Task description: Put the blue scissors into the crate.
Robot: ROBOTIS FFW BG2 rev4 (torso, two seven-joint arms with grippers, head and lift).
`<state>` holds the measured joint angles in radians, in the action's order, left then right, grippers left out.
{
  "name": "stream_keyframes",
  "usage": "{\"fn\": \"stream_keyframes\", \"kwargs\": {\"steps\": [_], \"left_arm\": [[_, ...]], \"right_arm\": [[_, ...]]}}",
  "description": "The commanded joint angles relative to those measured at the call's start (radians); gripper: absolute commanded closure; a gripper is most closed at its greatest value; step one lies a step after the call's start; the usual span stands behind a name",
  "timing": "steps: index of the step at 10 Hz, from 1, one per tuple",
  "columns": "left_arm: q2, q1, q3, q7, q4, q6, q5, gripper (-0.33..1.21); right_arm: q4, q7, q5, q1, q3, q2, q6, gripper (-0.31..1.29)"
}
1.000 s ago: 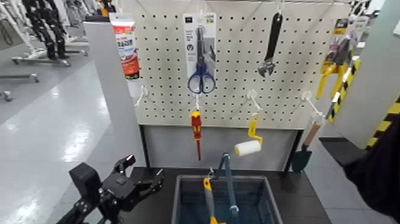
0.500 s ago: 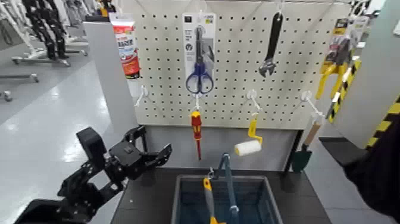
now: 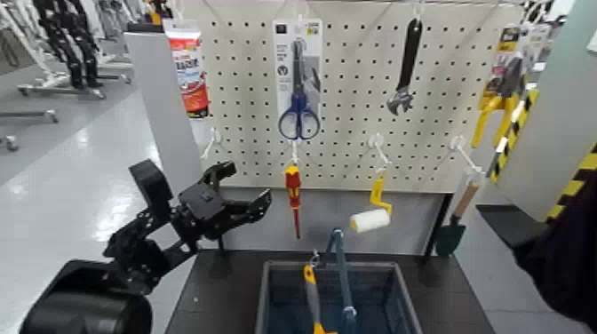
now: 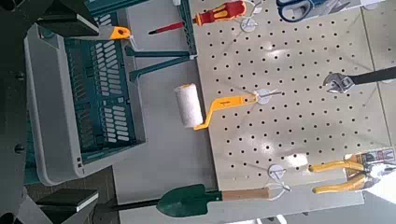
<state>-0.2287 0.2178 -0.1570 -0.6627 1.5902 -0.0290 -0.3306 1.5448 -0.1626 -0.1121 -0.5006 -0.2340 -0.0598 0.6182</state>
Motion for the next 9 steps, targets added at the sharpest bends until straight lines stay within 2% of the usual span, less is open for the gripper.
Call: {"fn": "stream_keyframes", "kwargs": {"steps": [1, 4, 9], "left_arm": [[0.003, 0.078, -0.035, -0.015, -0.035, -0.031, -0.001, 0.17], [0.019, 0.155, -0.059, -0.032, -0.076, -0.069, -0.001, 0.17], [0.028, 0.301, -0.093, -0.063, -0.168, -0.124, 0.022, 0.17]], "right_arm": [[-0.002, 0.003, -0.003, 0.004, -0.002, -0.002, 0.0, 0.08], [-0.002, 0.005, -0.004, 0.008, -0.005, -0.003, -0.002, 0.08], [-0.003, 0.008, -0.012, 0.016, -0.019, -0.011, -0.002, 0.09]]}}
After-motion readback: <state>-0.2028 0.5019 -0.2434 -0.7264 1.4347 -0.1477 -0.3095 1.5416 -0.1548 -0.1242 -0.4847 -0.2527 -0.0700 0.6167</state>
